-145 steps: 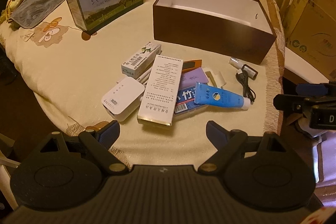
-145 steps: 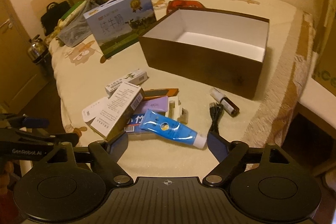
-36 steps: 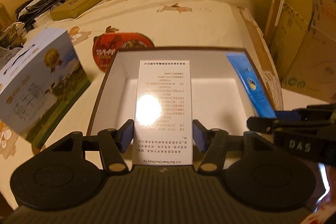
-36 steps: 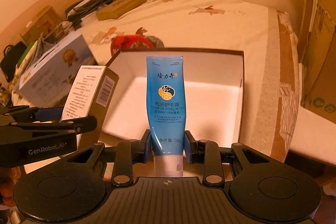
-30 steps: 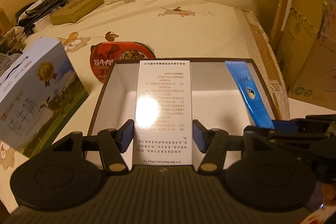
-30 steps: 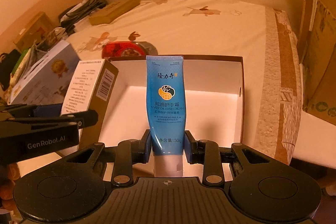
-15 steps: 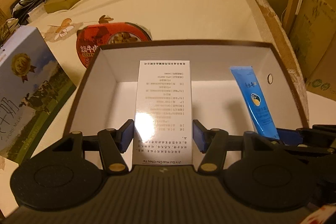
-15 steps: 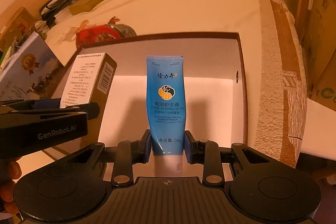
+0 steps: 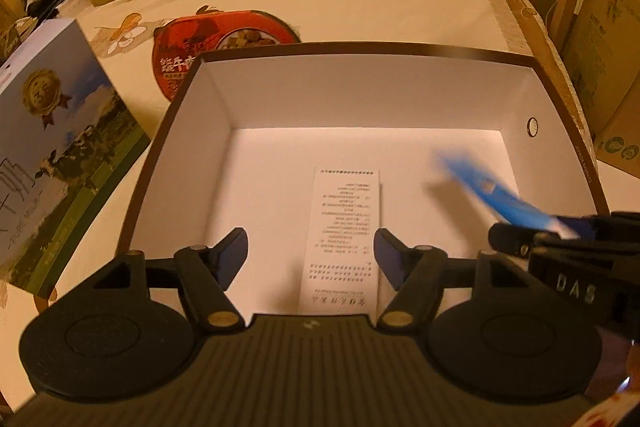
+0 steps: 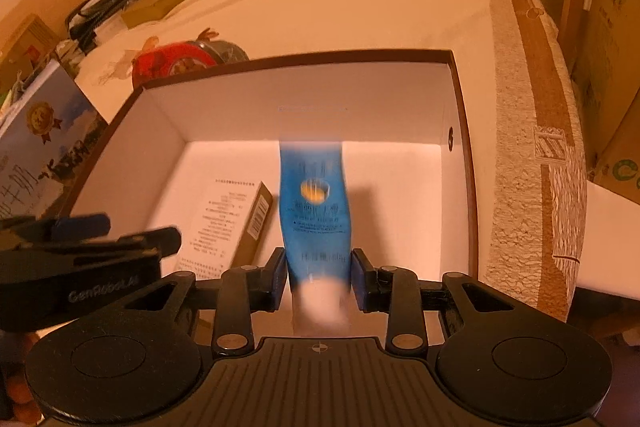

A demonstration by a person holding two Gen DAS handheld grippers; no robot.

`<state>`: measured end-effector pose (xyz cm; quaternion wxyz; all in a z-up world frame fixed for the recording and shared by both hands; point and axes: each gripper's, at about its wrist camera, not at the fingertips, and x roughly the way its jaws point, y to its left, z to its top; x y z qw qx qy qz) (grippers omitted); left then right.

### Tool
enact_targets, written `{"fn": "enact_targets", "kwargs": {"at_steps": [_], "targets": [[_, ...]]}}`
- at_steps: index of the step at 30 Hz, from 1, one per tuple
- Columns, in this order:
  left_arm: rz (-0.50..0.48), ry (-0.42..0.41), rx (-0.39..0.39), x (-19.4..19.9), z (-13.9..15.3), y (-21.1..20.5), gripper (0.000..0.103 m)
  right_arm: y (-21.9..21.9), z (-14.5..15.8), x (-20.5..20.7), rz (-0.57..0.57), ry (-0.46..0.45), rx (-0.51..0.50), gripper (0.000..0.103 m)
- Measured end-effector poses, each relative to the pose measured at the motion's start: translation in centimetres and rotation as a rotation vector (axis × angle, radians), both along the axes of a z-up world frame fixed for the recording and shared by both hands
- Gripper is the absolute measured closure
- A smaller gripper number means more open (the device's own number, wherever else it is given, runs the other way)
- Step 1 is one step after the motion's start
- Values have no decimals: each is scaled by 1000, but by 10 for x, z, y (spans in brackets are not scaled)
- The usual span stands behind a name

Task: Organize rigid objects
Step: 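Lower both held items into the brown box and open both grippers, then withdraw both grippers from the box toward the remaining items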

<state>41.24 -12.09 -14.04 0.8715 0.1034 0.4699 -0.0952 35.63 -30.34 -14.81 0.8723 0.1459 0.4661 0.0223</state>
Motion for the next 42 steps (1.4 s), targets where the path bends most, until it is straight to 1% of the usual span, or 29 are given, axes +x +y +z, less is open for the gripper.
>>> {"fn": "enact_targets", "kwargs": {"at_steps": [1,2,3,5,16,24,31,35,37,40,42], "targets": [[1,-3,-3,-2,2,3,37,0,3,-1,-1,-16,-6,63],[3,-5,-5,-3,3,5,37,0,6,-4,0,-35,-6,49],[4,-8,-7,-5,6,7,37,-1,9,-7,3,-55,-1,40],[6,-9,-18,-9,10,13,37,-1,16,-11,9,-74,4,38],[45,-28,-82,-44,47,41,37,-1,47,-53,9,-114,43,37],[69,-61,-108,-82,77,58,37,-7,72,-89,-18,-126,104,37],[84,-116,-127,-124,102,75,37,-7,89,-120,-18,-121,143,37],[100,-115,-141,-147,109,86,37,-4,93,-140,-9,-140,165,37],[113,-107,-147,-159,110,90,37,-1,94,-150,-15,-149,153,37],[126,-96,-165,-177,110,98,37,4,93,-163,-6,-133,116,37],[132,-90,-170,-190,109,102,36,5,92,-170,-4,-117,120,37]]}}
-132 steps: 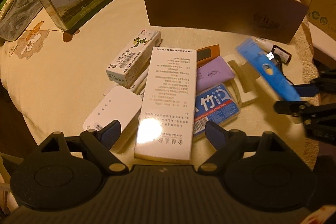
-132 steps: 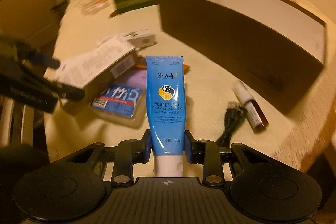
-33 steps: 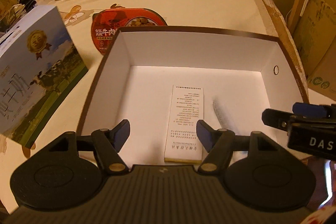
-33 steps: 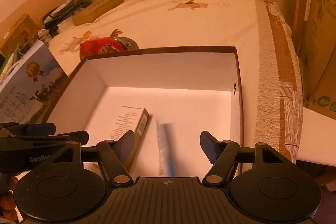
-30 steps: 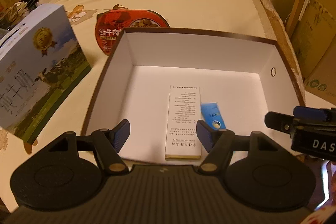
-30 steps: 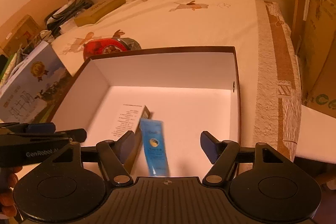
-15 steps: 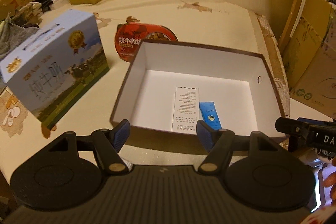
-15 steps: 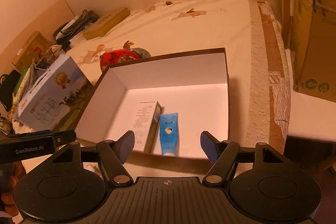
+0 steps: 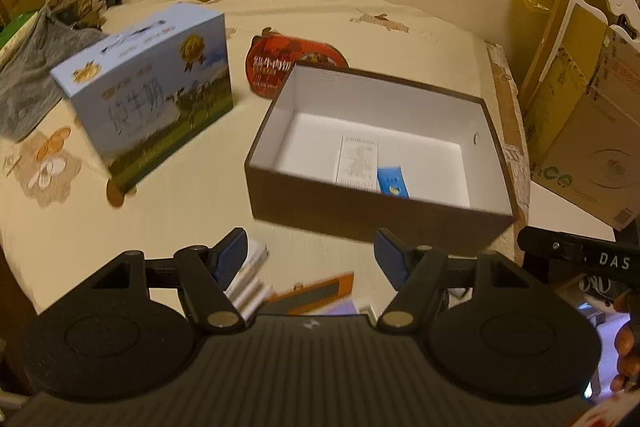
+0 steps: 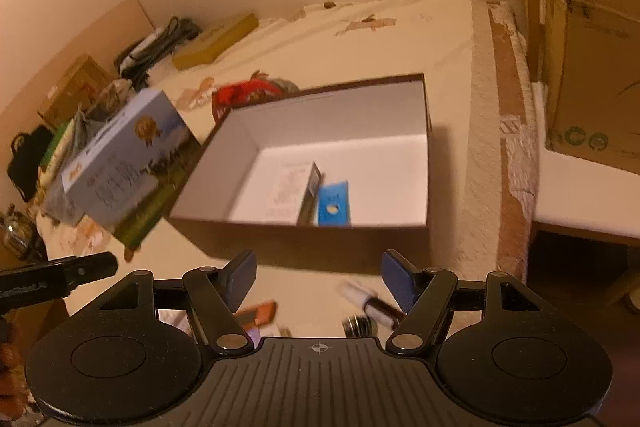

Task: Organize rigid objects
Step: 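Withdraw both grippers from the box toward the remaining items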

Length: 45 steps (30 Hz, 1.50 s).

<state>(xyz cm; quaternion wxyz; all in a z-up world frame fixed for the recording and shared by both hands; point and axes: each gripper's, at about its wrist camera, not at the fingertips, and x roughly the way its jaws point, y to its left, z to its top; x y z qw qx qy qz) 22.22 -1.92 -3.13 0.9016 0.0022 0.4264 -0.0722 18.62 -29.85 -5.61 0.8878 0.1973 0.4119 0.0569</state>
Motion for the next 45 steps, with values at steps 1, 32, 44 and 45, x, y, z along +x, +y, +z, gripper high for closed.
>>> {"fn": "enact_targets", "kwargs": {"at_steps": [1,32,44,45], "targets": [[3,2,1,-7,0,2,37,-1,-1,-4,5,11,10,37],[82,105,43,-97,-42,55,37,34,-29,-62,165,114,-101,37],[96,127,76,-97,-64,63,37,40,-53,-64,192,147,-115,43],[95,127,82,-97,-67,63,37,40,-55,-63,193,150,-119,44]]}}
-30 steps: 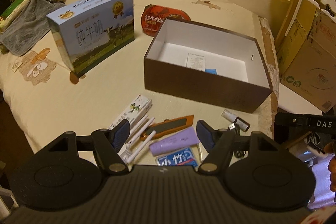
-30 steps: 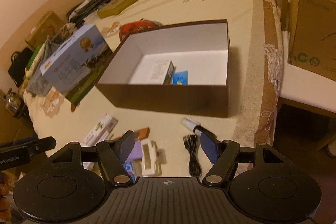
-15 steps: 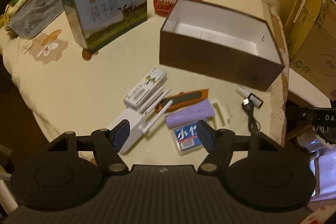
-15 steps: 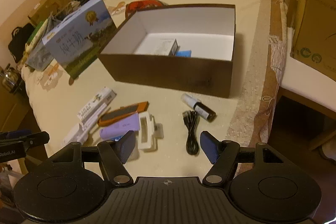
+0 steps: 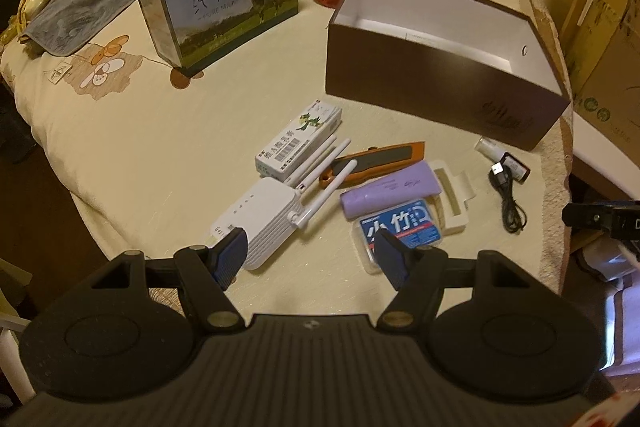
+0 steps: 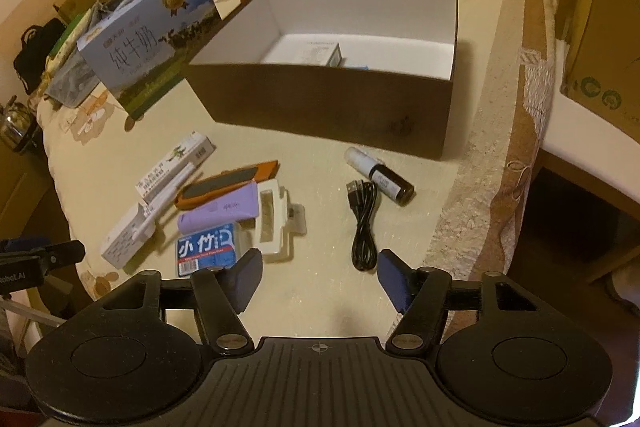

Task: Organize rigid objects
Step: 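Withdraw both grippers from the box toward the remaining items, then grasp the black USB cable with the right gripper while the left gripper grasps the white ointment box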

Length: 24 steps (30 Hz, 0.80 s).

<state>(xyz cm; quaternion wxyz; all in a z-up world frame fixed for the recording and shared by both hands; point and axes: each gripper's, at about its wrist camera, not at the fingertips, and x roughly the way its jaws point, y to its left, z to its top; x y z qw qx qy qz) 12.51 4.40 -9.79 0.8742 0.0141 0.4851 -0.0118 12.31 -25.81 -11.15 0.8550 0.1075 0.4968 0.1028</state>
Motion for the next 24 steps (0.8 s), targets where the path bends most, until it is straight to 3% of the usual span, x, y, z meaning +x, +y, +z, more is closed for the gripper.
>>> {"fn": "enact_targets", "kwargs": {"at_steps": [24], "targets": [[0,51,37,25,-40,10,37,-4,-62,39,4,52,-68,60]]}}
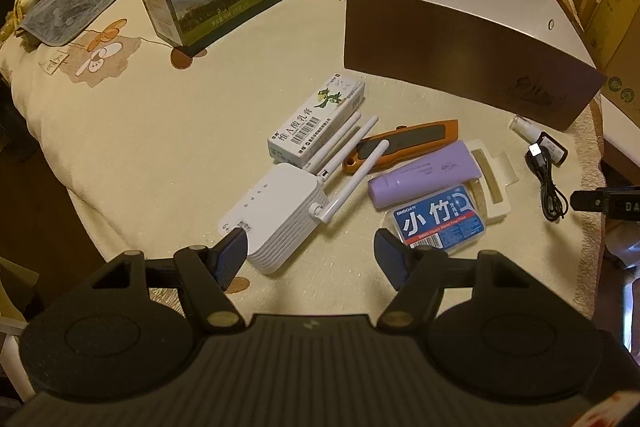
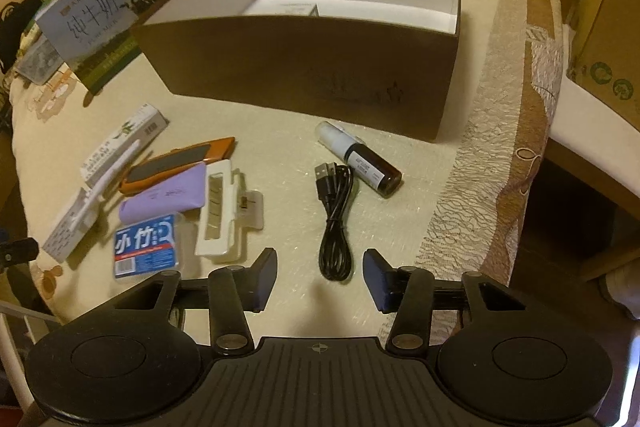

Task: Organize rigid objects
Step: 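Grasp the black USB cable with the right gripper while the left gripper grasps the white ointment box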

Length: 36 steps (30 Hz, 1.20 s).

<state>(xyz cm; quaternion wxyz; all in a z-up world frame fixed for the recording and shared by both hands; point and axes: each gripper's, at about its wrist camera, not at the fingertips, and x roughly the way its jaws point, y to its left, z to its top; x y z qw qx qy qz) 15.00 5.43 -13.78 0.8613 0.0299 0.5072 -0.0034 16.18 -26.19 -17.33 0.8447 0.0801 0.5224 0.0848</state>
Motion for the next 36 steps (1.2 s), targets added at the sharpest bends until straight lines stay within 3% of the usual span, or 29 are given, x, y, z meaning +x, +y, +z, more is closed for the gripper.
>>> {"fn": "enact_targets", "kwargs": {"at_steps": [21,23,25,30,36], "targets": [[-68,-18,63,51,-19,2,37,6,-55,47,-31,7,-32,76],[-74,-20,63,56,-19,4,37,8,-56,49,-28,-5,-42,79],[-84,-25,72,62,-21,6,37,10,-56,50,-19,-15,-47,90],[-103,-26,65,78,-24,11,37,10,-47,48,-8,-44,-37,92],[-202,-20,89,102,-31,10,37,7,-23,47,-33,-91,1,92]]}}
